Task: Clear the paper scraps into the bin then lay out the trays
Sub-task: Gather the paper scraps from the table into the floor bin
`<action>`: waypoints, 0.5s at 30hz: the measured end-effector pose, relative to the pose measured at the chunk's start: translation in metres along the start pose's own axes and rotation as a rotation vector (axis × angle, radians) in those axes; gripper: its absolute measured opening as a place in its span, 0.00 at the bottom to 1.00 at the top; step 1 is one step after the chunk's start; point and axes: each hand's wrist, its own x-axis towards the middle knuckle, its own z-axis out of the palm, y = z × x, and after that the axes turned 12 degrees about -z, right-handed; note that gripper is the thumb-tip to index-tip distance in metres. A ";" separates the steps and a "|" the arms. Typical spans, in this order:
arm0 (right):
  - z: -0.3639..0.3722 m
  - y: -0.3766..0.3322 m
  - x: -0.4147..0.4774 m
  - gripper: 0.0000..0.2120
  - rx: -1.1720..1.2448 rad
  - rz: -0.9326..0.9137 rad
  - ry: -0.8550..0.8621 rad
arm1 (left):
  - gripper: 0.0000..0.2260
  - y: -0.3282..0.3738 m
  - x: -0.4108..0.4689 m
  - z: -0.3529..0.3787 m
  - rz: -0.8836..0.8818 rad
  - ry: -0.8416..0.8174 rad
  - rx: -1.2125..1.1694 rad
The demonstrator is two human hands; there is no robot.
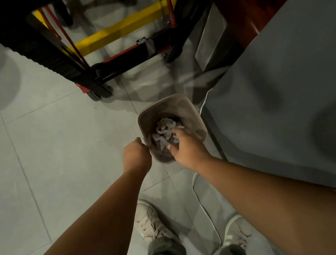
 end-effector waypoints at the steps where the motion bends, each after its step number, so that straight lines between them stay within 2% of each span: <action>1: -0.008 -0.006 -0.010 0.22 -0.008 -0.029 0.021 | 0.09 0.005 -0.011 -0.008 0.021 0.017 0.009; 7: -0.093 -0.068 -0.077 0.13 0.046 -0.118 0.250 | 0.10 0.055 -0.121 -0.083 0.248 0.135 -0.178; 15: -0.258 -0.178 -0.224 0.07 0.200 -0.241 0.513 | 0.08 0.141 -0.317 -0.201 0.459 0.176 -0.231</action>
